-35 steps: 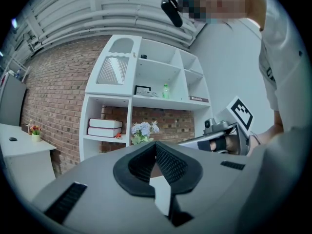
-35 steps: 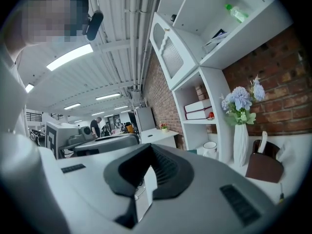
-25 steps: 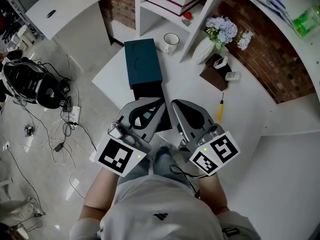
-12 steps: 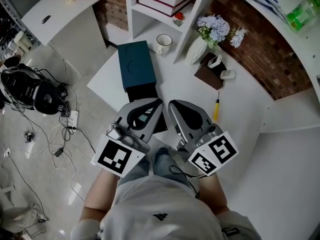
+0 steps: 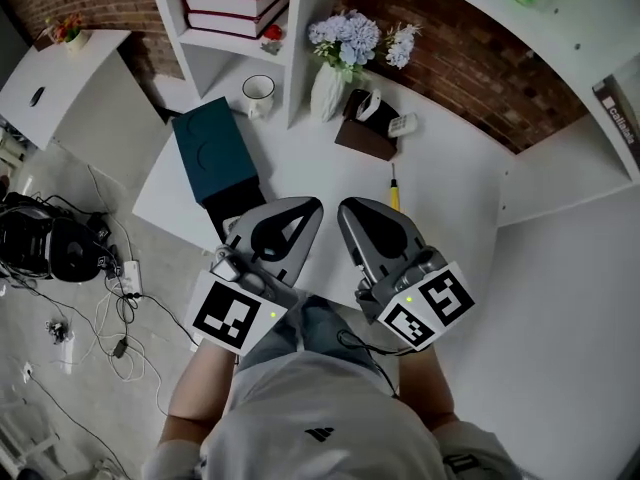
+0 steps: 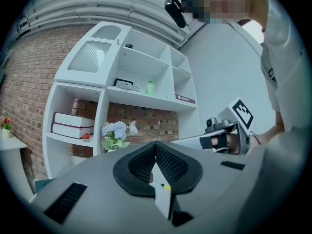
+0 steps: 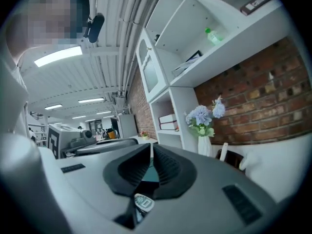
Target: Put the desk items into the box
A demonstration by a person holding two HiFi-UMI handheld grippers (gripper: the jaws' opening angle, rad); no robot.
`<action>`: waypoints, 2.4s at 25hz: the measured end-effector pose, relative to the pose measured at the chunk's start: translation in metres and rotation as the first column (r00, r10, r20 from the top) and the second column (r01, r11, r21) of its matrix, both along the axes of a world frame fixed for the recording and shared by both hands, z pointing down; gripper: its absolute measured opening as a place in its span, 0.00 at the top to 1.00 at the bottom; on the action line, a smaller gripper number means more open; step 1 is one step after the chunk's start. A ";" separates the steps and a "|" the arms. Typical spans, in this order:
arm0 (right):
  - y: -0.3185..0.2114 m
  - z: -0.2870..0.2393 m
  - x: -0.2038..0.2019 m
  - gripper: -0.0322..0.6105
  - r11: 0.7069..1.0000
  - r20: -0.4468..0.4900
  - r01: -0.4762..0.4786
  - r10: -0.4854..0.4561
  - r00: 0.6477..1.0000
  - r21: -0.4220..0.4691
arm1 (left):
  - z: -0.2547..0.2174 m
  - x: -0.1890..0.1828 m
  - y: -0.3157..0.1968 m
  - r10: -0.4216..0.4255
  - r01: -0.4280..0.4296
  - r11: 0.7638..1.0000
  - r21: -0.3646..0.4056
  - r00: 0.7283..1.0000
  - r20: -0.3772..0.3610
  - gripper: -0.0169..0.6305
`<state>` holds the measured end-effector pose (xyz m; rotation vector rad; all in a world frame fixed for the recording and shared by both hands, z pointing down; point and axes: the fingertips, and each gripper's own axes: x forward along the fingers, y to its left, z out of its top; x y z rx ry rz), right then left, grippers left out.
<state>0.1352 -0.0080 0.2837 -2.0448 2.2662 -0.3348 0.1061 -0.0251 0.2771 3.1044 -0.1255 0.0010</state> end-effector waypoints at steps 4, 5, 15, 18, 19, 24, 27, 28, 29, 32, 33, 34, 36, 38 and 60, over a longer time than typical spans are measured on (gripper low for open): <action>0.021 0.000 0.029 0.93 0.995 -0.004 -0.099 0.099 0.995 -0.002 | 0.000 0.030 0.017 0.092 -0.092 0.996 -0.005 0.996 -0.008 0.95; 0.026 0.000 0.036 0.93 0.992 -0.004 -0.122 0.122 0.992 -0.005 | 0.000 0.036 0.022 0.114 -0.115 0.993 -0.008 0.993 -0.010 0.95; 0.065 0.004 0.081 0.93 0.963 0.004 -0.269 0.269 0.963 -0.024 | 0.002 0.085 0.057 0.260 -0.260 0.965 -0.024 0.966 -0.010 0.95; 0.069 0.007 0.091 0.93 0.959 0.007 -0.283 0.284 0.959 -0.028 | 0.004 0.094 0.060 0.271 -0.271 0.962 -0.025 0.963 -0.009 0.95; 0.070 0.008 0.094 0.93 0.958 0.008 -0.286 0.286 0.958 -0.030 | 0.004 0.097 0.061 0.272 -0.272 0.962 -0.025 0.962 -0.009 0.95; 0.069 0.015 0.108 0.93 0.957 0.014 -0.285 0.286 0.958 -0.048 | 0.010 0.109 0.061 0.270 -0.270 0.962 -0.033 0.963 0.002 0.95; 0.067 0.021 0.116 0.93 0.958 0.024 -0.280 0.282 0.959 -0.062 | 0.014 0.117 0.059 0.266 -0.265 0.963 -0.045 0.964 0.009 0.95; 0.066 0.024 0.120 0.93 0.958 0.028 -0.278 0.280 0.960 -0.068 | 0.016 0.120 0.058 0.264 -0.263 0.964 -0.048 0.964 0.012 0.95; 0.065 0.027 0.123 0.93 0.959 0.033 -0.275 0.278 0.960 -0.073 | 0.018 0.124 0.058 0.261 -0.260 0.964 -0.050 0.965 0.015 0.95; 0.061 0.036 0.134 0.93 0.960 0.046 -0.264 0.269 0.962 -0.092 | 0.023 0.134 0.054 0.250 -0.249 0.967 -0.054 0.968 0.024 0.95; 0.059 0.039 0.138 0.93 0.961 0.051 -0.260 0.265 0.963 -0.097 | 0.024 0.137 0.053 0.245 -0.244 0.968 -0.055 0.969 0.025 0.95; 0.057 0.042 0.142 0.93 0.961 0.055 -0.256 0.263 0.963 -0.103 | 0.025 0.140 0.052 0.241 -0.239 0.969 -0.057 0.970 0.027 0.95; 0.053 0.047 0.152 0.93 0.961 0.064 -0.251 0.259 0.964 -0.114 | 0.027 0.146 0.049 0.230 -0.228 0.972 -0.060 0.973 0.033 0.95; 0.049 0.051 0.164 0.93 0.960 0.072 -0.250 0.260 0.963 -0.123 | 0.028 0.151 0.046 0.219 -0.216 0.975 -0.058 0.975 0.039 0.95; -0.029 0.126 0.295 0.85 0.903 0.009 -0.323 0.339 0.941 -0.284 | 0.036 0.147 -0.007 0.006 -0.006 1.000 -0.001 0.994 0.105 0.95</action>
